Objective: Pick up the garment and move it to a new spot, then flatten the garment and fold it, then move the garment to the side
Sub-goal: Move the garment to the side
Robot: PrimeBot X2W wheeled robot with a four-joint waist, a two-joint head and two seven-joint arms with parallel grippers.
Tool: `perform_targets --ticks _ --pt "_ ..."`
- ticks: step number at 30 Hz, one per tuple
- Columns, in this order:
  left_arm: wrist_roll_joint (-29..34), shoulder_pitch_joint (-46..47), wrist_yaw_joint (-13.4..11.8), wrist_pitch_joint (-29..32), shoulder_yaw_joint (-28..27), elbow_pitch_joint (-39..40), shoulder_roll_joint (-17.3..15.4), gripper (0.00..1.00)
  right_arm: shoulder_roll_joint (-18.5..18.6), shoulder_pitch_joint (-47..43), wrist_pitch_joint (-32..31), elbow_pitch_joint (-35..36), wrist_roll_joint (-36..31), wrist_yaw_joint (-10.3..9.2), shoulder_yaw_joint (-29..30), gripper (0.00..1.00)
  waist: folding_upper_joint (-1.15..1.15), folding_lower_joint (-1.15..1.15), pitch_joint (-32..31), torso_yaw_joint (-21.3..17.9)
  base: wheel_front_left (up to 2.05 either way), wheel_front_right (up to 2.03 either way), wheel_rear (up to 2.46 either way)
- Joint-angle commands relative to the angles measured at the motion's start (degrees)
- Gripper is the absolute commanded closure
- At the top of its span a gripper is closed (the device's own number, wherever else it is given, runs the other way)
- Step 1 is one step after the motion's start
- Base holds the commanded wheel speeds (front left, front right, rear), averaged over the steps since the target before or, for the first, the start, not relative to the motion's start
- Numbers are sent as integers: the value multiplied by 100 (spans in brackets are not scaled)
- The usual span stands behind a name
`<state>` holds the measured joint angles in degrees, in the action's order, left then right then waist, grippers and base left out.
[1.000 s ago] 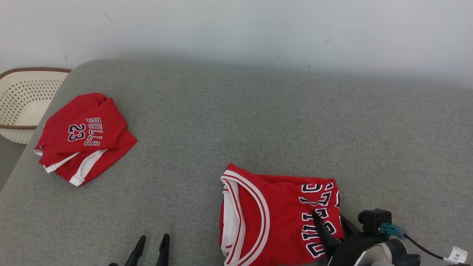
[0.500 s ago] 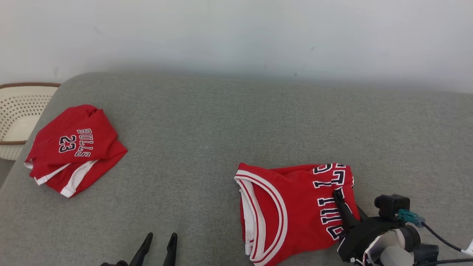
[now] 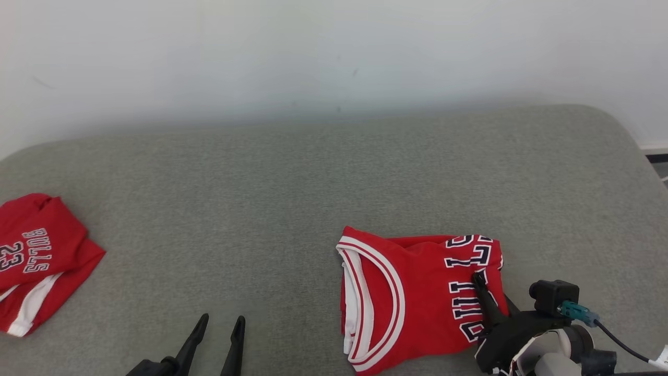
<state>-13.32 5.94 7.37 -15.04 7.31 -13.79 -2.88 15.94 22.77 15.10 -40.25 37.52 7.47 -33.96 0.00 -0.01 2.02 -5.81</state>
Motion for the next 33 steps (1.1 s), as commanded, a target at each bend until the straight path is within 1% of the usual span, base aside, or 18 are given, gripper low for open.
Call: perform_targets --ticks 1,7,14,16,20,24,25,30,33 --pt "122 22 -34 -18 -25 35 -4 0 -21 -20 4 -6 -40 4 26 100 0 1 35 -470 0 0 0" --pt "309 87 -114 -18 -80 95 -3 0 -102 0 4 3 -89 4 25 100 0 1 83 -1036 0 0 0" --pt "377 179 -96 -18 -115 91 -6 0 -167 57 5 37 -110 4 2 100 0 1 216 -1649 0 0 0" --pt "296 240 -78 -19 -122 149 -5 0 -184 78 4 48 -103 4 -2 100 0 1 267 -1806 0 0 0" --pt "432 287 -50 -18 -52 245 -6 0 -208 106 4 87 -101 4 50 100 0 1 393 -2014 0 0 0" --pt "448 438 -47 -18 4 349 -7 0 -232 119 4 155 -140 4 142 100 0 1 559 -2031 0 0 0" --pt "372 510 -38 -18 11 419 -8 0 -233 202 5 209 -233 4 207 100 0 1 649 -1975 0 0 0" --pt "530 660 -8 -18 98 541 -7 0 -179 529 4 340 -590 4 330 100 0 1 909 -1718 0 0 0" --pt "641 752 -3 -18 160 608 -7 0 -106 898 5 307 -807 3 661 100 0 1 1112 -1504 0 0 0"
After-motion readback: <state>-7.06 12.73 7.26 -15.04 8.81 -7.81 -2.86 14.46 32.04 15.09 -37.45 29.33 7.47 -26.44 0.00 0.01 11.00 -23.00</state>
